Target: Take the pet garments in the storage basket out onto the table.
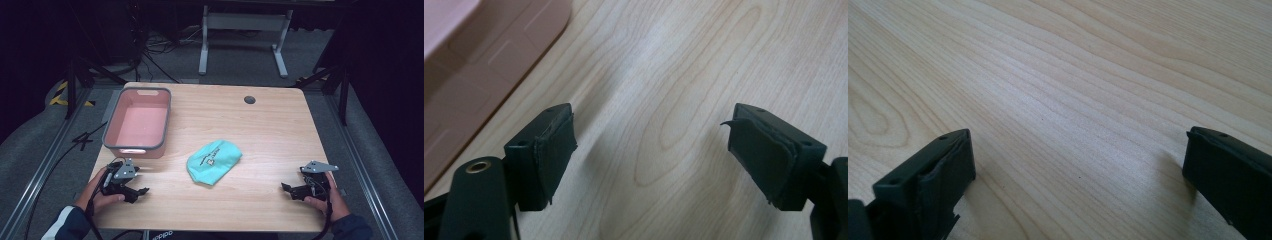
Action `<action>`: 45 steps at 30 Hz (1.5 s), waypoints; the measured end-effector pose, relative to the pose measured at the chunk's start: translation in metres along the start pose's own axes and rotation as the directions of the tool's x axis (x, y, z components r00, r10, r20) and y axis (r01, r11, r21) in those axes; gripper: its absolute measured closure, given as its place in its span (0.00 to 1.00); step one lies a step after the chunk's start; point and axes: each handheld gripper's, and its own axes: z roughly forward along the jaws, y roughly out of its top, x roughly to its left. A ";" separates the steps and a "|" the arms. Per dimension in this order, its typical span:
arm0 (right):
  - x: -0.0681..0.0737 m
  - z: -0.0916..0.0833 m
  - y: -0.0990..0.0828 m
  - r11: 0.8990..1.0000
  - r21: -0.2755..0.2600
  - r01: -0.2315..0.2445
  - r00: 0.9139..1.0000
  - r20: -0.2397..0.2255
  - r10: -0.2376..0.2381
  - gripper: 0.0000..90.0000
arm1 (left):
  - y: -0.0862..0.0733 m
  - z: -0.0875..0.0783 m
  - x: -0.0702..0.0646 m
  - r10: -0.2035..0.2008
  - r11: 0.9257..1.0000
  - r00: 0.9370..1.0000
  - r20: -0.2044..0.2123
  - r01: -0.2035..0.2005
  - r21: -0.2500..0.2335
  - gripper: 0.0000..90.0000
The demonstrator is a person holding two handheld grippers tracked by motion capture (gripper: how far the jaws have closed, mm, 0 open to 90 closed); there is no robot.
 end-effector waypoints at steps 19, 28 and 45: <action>0.000 0.000 0.000 1.000 0.000 0.001 1.000 0.000 -0.001 0.01 | -0.026 0.000 0.008 -0.116 0.988 0.993 0.031 0.119 -0.100 0.16; 0.001 0.000 0.000 1.000 0.001 -0.006 1.000 0.005 0.006 0.01 | -0.026 0.000 0.008 -0.120 0.987 0.992 0.027 0.122 -0.101 0.16; 0.001 0.000 0.000 1.000 0.001 -0.006 1.000 0.005 0.006 0.01 | -0.026 0.001 0.008 -0.123 0.987 0.992 0.024 0.125 -0.101 0.15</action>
